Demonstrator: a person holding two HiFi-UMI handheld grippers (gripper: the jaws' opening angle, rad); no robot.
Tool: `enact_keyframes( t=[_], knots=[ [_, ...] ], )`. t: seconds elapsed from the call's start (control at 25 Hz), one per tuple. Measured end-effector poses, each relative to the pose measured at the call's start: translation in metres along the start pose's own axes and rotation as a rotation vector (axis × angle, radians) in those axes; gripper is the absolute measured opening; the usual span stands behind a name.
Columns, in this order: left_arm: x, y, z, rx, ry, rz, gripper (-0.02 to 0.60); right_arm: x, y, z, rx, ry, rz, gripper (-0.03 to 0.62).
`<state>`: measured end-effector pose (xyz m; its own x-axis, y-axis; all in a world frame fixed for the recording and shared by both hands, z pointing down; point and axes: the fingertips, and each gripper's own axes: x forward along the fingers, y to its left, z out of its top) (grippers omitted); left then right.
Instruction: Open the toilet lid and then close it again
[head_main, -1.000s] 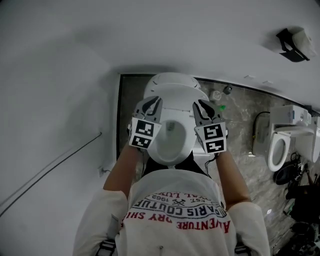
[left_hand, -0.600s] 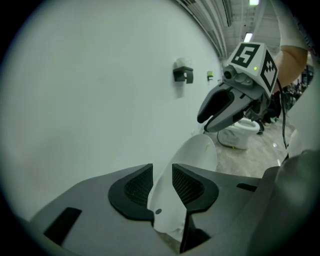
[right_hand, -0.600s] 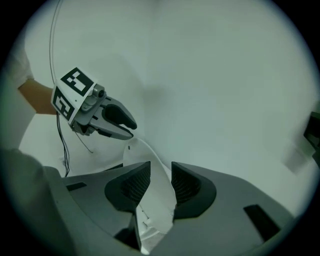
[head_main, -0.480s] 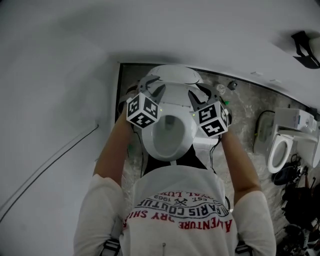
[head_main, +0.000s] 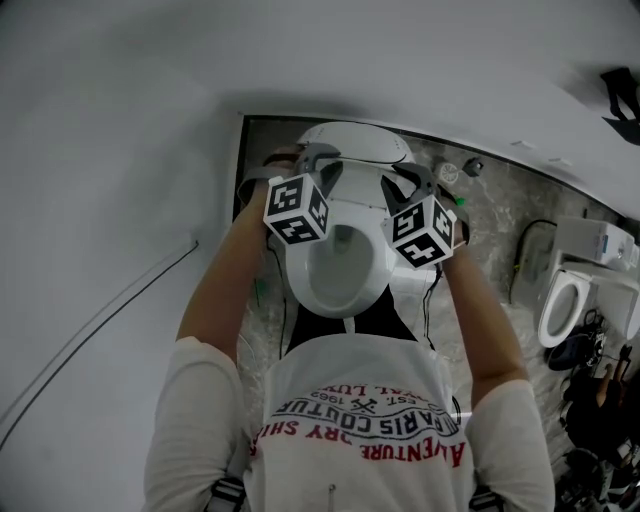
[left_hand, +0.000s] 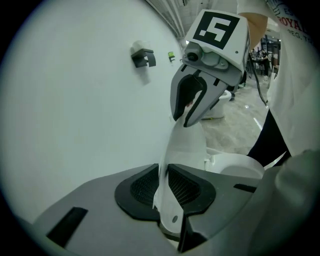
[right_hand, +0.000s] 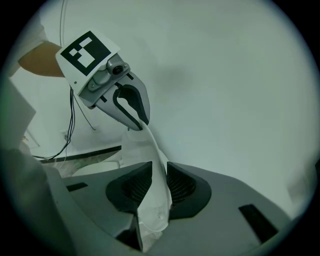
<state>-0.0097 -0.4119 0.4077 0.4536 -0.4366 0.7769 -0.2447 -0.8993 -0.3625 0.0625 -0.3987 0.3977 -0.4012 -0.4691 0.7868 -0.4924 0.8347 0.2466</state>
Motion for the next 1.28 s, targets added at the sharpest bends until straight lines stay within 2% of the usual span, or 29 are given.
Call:
enact_keyframes(
  t=[0.16, 0.32, 0.6, 1.04, 1.28],
  knots=[
    [-0.008, -0.008, 0.000, 0.018, -0.013, -0.014, 0.062, -0.007, 0.007, 0.000, 0.000, 0.003, 0.004, 0.083],
    [-0.015, -0.023, 0.002, 0.049, -0.026, -0.026, 0.055, -0.017, 0.014, -0.005, 0.011, -0.009, -0.010, 0.052],
    [-0.038, -0.054, -0.001, 0.079, -0.075, -0.055, 0.048, -0.035, 0.049, -0.010, 0.017, 0.010, -0.052, 0.051],
    [-0.062, -0.104, -0.006, 0.060, -0.164, -0.033, 0.048, -0.058, 0.098, -0.027, -0.022, 0.044, -0.118, 0.051],
    [-0.073, -0.132, -0.005, -0.014, -0.207, -0.055, 0.051, -0.071, 0.122, -0.038, -0.020, 0.051, -0.110, 0.051]
  ],
)
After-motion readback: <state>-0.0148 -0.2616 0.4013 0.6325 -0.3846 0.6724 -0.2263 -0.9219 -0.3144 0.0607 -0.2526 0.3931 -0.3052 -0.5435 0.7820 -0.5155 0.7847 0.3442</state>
